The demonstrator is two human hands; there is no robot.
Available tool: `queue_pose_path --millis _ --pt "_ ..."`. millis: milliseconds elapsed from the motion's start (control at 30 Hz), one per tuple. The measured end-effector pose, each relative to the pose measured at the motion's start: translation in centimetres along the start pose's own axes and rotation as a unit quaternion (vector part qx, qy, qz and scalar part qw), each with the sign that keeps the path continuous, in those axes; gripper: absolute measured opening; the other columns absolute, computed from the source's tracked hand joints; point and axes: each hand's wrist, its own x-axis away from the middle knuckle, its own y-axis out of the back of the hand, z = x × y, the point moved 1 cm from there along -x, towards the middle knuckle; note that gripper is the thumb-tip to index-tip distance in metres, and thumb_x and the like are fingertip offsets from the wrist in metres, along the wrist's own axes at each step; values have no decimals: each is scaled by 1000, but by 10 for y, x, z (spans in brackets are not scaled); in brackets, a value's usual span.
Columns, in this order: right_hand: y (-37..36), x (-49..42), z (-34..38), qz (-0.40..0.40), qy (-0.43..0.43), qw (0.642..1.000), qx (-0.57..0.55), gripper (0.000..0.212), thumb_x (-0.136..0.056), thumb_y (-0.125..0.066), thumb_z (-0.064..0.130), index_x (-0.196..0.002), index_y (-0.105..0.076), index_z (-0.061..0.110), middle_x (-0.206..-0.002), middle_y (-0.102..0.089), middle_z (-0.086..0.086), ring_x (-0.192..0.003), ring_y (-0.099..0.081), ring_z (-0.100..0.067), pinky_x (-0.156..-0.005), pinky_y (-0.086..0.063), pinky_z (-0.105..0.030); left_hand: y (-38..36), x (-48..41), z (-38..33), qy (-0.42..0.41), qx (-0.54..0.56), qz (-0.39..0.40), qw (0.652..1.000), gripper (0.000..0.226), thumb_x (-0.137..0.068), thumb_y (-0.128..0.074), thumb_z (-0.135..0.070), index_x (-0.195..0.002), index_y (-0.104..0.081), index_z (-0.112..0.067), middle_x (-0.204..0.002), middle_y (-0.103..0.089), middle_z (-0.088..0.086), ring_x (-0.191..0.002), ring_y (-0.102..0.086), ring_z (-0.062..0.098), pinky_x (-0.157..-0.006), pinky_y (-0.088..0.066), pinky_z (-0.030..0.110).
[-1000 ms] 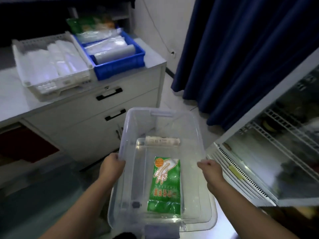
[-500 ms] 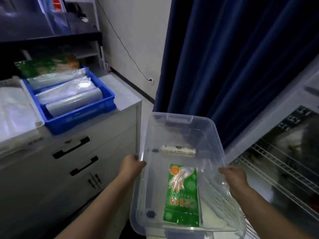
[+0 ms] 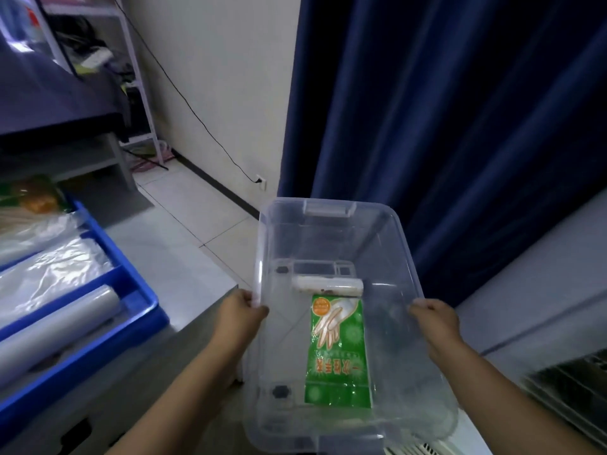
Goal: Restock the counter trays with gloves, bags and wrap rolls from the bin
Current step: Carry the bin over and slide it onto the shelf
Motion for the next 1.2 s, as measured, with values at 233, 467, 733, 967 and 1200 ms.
queue_pose_path --millis 233,467,733,967,1200 --pt "-83 -126 49 73 10 997 12 12 -84 -62 -1 -96 -62 2 -82 -59 -11 -76 -53 -24 -69 -44 -31 -17 -113 -46 14 -35 -78 996 14 -73 -71 -15 -82 -60 -16 -77 -67 8 -71 -65 28 -67 -53 37" --pt "-182 -236 135 176 44 983 42 8 -83 -58 -8 -83 -59 0 -66 -54 -10 -58 -45 -20 -51 -38 -27 -25 -213 -73 91 23 -156 983 16 -70 -70 -4 -66 -57 -12 -60 -61 10 -57 -61 28 -72 -57 49" --pt "-328 -305 188 263 73 959 78 12 -78 -59 -11 -88 -61 -17 -69 -53 -13 -64 -46 -23 -50 -38 -24 1 -287 -81 150 88 -260 950 26 -75 -60 9 -61 -47 -9 -59 -48 11 -51 -45 19 -58 -40 28" --pt "-473 -332 231 316 87 938 117 7 -82 -60 -3 -80 -65 -7 -64 -57 -16 -60 -52 -28 -57 -43 -32 68 -389 -78 175 110 -303 930 25 -72 -61 5 -55 -49 -9 -55 -49 12 -55 -47 21 -58 -37 28" --pt "-609 -354 293 318 117 926 164 24 -78 -65 1 -57 -58 11 -56 -54 -6 -53 -49 -20 -51 -40 -25 142 -490 -80 224 121 -327 910 15 -70 -61 -5 -58 -56 -12 -50 -56 5 -50 -52 22 -56 -41 27"
